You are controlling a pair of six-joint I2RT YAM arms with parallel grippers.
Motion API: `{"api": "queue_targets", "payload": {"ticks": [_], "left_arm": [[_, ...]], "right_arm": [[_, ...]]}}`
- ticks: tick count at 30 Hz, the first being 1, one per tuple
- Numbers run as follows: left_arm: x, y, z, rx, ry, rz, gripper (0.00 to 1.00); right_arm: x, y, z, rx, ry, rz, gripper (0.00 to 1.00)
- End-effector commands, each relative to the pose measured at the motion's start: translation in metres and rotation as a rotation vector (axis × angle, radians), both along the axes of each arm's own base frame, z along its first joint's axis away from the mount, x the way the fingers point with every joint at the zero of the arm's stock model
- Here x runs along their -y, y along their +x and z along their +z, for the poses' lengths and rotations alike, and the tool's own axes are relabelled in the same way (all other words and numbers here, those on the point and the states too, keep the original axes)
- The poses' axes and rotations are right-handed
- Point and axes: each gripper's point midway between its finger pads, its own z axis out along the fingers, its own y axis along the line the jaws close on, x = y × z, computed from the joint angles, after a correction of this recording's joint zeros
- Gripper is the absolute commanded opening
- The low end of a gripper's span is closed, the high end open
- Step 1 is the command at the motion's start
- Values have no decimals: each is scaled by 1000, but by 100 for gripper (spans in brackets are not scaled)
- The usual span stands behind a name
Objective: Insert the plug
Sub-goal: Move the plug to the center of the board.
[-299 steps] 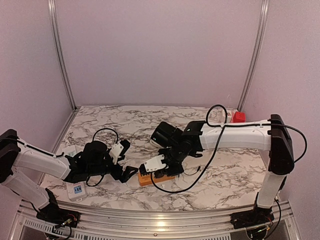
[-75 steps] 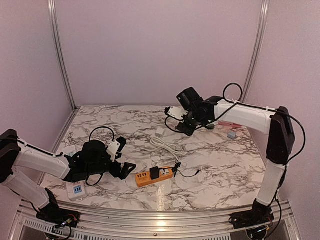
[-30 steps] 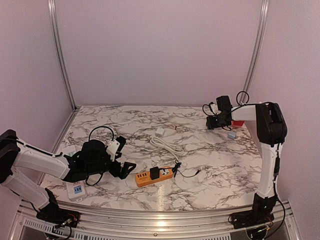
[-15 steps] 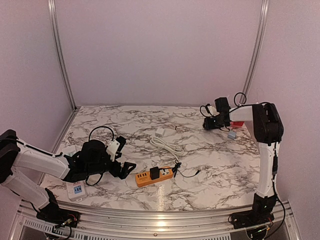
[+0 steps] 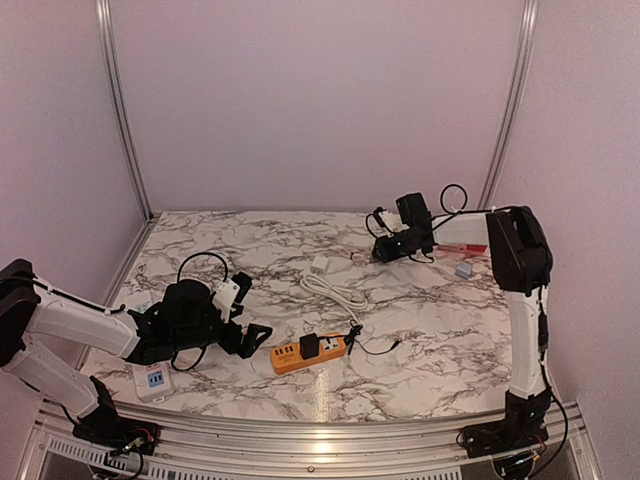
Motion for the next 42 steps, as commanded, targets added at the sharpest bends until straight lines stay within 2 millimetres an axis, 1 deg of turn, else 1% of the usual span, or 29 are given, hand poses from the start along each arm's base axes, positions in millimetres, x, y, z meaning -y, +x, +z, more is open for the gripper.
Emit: {"api": "queue_targets", "payload": {"ticks": [1, 5, 8, 12, 14, 18, 21, 23, 26, 28, 30, 31, 32, 35, 38, 39, 40, 41, 42], "left_arm": [[-2, 2, 3, 11, -14, 10, 99], [-2, 2, 5, 16, -16, 10, 99], [-2, 2, 6, 18, -18, 10, 99], [-3, 1, 7, 20, -20, 12, 99], [-3, 1, 8, 23, -22, 10, 99], [-4, 1, 9, 26, -23, 13, 99], [-4, 1, 8, 26, -22, 11, 99], [-4, 1, 8, 27, -22, 12, 99], [-3, 2, 9, 28, -23, 12, 99], [-3, 2, 8, 25, -21, 10, 99], [-2, 2, 8, 24, -21, 9, 99], [-2, 2, 8, 25, -21, 8, 99], [-2, 2, 8, 25, -22, 8, 99], [-3, 2, 9, 27, -22, 9, 99], [-3, 2, 10, 29, -24, 9, 99], [-3, 2, 10, 28, -24, 9, 99], [-3, 2, 9, 27, -24, 7, 99], [-2, 2, 10, 27, -25, 7, 99], [-2, 2, 10, 28, -26, 5, 99]], "right_arm": [[-57, -1, 12, 36, 30, 105, 39], [-98, -11, 9, 31, 34, 173, 39], [-124, -16, 6, 33, 39, 208, 39], [-143, -19, -10, 4, 43, 226, 39], [-149, -22, -15, -4, 40, 235, 40], [-155, -25, -14, -5, 44, 246, 44], [-151, -26, 0, 21, 38, 239, 49], [-147, -27, 15, 52, 28, 239, 52], [-143, -31, 41, 90, 26, 254, 54], [-138, -33, 60, 114, 29, 253, 54], [-128, -34, 78, 139, 38, 235, 55], [-120, -35, 87, 149, 47, 222, 55], [-112, -38, 88, 144, 50, 209, 55], [-82, -45, 106, 160, 74, 148, 55], [-39, -49, 118, 184, 70, 43, 56], [-22, -51, 118, 189, 59, 0, 55], [-2, -52, 123, 205, 58, -55, 56], [16, -54, 125, 207, 63, -110, 56], [36, -55, 123, 204, 67, -162, 56]]}}
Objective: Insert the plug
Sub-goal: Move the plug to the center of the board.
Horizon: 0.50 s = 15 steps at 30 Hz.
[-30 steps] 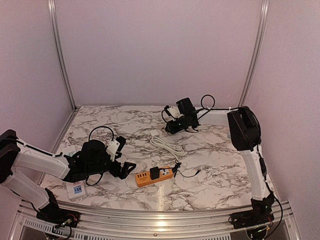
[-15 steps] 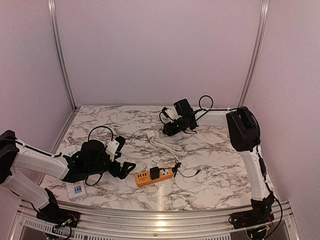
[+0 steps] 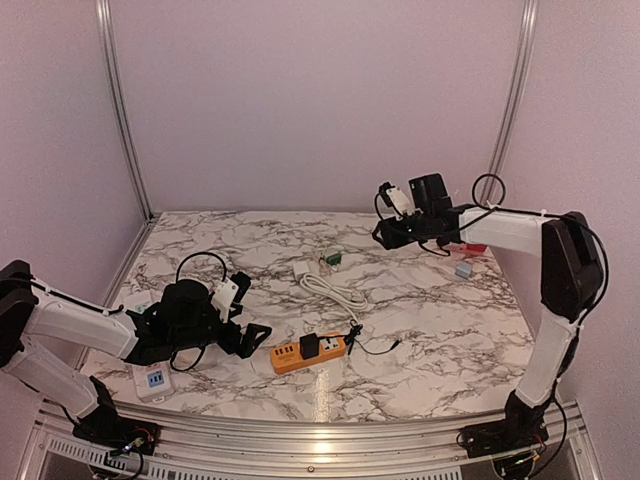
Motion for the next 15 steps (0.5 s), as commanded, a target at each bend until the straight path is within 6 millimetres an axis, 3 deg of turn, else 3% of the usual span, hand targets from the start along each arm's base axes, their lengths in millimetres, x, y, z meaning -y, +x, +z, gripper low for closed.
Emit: {"api": "queue_targets", "payload": {"ticks": [1, 6, 11, 15], "left_arm": [[0, 3, 8, 22, -21, 4, 99], [0, 3, 8, 19, -25, 4, 99], [0, 2, 9, 18, -28, 3, 99], [0, 2, 9, 19, -29, 4, 99]], "right_arm": [[86, 4, 8, 25, 35, -265, 55], [173, -9, -5, 18, 28, -514, 55], [230, -20, -30, -33, 34, -651, 55], [265, -23, -46, -60, 46, -735, 55]]}}
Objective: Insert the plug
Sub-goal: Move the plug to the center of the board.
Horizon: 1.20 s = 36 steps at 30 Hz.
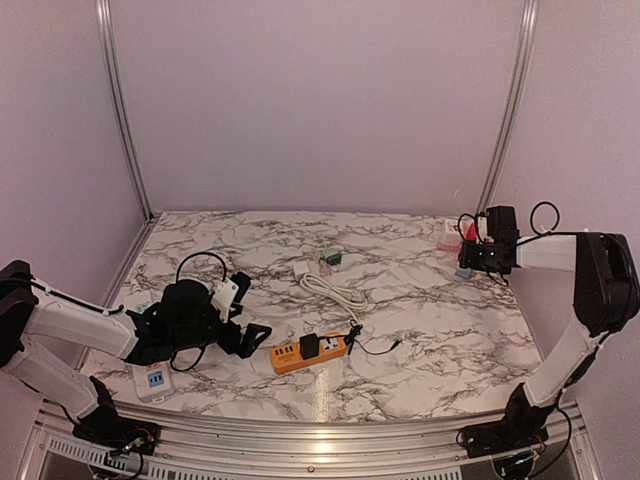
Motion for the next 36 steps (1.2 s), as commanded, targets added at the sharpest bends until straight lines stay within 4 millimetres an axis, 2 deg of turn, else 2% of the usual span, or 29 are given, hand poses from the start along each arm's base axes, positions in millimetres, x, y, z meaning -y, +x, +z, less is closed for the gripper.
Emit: {"api": "queue_targets", "payload": {"ticks": [1, 5, 20, 25, 34, 36], "left_arm": [[-1, 2, 8, 17, -27, 4, 99], [-1, 1, 8, 18, -27, 3, 99], [-1, 2, 6, 17, -21, 7, 99], [0, 3, 3, 9, -15, 6, 99], [0, 3, 2, 5, -15, 6, 99], [0, 3, 2, 6, -16, 6, 99]], "right_arm": [[38, 8, 1, 39, 22, -116, 55], [50, 13, -10, 26, 40, -143, 55], [36, 48, -45, -17, 108, -74, 53], [34, 55, -47, -16, 111, -59, 53], [-2, 61, -50, -38, 78, 25, 51], [-24, 59, -54, -56, 79, 66, 50]]}}
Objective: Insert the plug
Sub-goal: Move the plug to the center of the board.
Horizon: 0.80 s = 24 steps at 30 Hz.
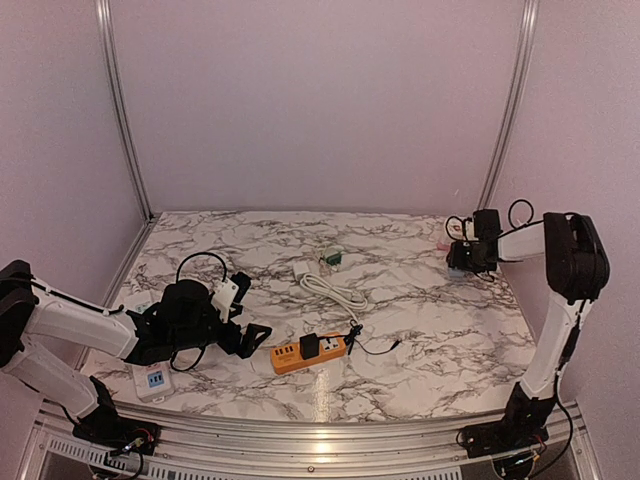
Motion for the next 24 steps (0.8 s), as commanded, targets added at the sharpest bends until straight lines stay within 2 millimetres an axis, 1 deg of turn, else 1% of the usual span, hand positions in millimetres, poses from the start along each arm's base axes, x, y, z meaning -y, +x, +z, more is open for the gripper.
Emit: {"api": "queue_targets", "payload": {"ticks": [1, 6, 12, 15, 24], "left_arm": [[0, 3, 3, 8, -17, 6, 99], [0, 2, 5, 13, -21, 5, 99], [0, 2, 7, 16, -23, 5, 99], [1, 3, 6, 13, -25, 3, 99], [3, 2, 4, 4, -25, -5, 99]], "right_arm": [[-39, 7, 1, -2, -12, 83, 50], [-58, 0, -8, -30, -10, 117, 49], [-69, -12, 0, -20, -23, 165, 50], [-68, -18, 0, -23, -44, 177, 49], [-67, -31, -9, -60, -76, 212, 37]]}}
